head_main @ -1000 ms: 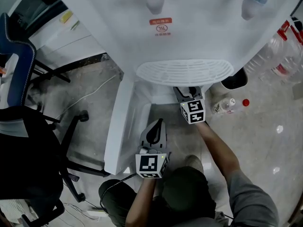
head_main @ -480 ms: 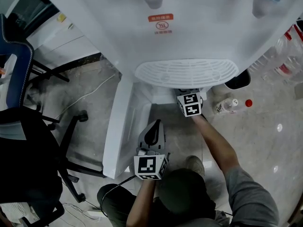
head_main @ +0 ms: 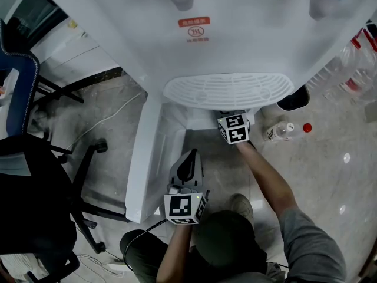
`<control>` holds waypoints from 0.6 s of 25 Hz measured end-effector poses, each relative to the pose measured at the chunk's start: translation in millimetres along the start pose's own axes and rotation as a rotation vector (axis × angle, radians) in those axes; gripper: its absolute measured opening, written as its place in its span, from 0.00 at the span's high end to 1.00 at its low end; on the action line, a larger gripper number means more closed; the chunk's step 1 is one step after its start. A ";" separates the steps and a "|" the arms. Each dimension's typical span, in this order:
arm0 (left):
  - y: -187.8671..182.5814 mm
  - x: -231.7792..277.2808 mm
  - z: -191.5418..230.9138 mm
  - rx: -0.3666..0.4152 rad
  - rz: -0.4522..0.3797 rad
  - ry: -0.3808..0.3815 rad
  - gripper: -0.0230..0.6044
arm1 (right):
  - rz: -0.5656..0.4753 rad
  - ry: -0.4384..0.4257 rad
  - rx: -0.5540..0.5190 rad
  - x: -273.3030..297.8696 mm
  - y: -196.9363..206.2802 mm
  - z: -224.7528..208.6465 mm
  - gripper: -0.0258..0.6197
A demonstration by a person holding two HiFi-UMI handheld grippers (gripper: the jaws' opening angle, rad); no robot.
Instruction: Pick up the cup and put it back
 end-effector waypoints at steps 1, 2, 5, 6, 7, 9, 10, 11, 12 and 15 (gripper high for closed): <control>-0.2 0.1 -0.5 -0.003 0.000 0.001 0.95 | 0.000 0.000 0.001 -1.1 -0.4 -0.7 0.58; -0.6 0.2 -0.7 -0.006 -0.001 0.002 0.95 | -0.001 0.002 0.003 -2.6 -1.0 -1.3 0.57; -2.7 0.4 -1.4 -0.009 -0.004 0.006 0.95 | -0.007 0.004 0.014 -9.2 -3.7 -1.4 0.55; -3.5 0.3 -2.3 -0.007 -0.006 0.009 0.95 | -0.009 0.003 0.016 -12.7 -4.5 -0.9 0.55; -4.7 0.0 -3.6 -0.006 -0.009 0.013 0.95 | -0.012 0.002 0.018 -17.0 -5.0 -0.1 0.55; -6.7 -1.4 -5.9 -0.003 -0.013 0.021 0.95 | -0.022 -0.001 0.026 -27.2 -5.3 2.8 0.55; -7.2 -2.6 -6.8 -0.001 -0.013 0.024 0.95 | -0.029 -0.005 0.033 -32.2 -5.1 5.5 0.55; -7.5 -3.9 -7.6 0.001 -0.012 0.028 0.95 | -0.036 -0.010 0.039 -37.3 -4.9 8.6 0.55; -7.6 -5.1 -8.7 0.002 -0.011 0.031 0.95 | -0.041 -0.015 0.046 -42.6 -4.6 11.4 0.55; -8.5 -9.0 -10.8 0.005 -0.011 0.038 0.95 | -0.055 -0.021 0.060 -58.6 -3.6 16.4 0.55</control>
Point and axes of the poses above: the fingertips, and each gripper's own axes: x forward along the fingers, z to its left, y out of its underside, the point moved 2 cm from there along -x, backward along the fingers, and after that the axes turned 8 degrees about x, right-handed, at the moved point
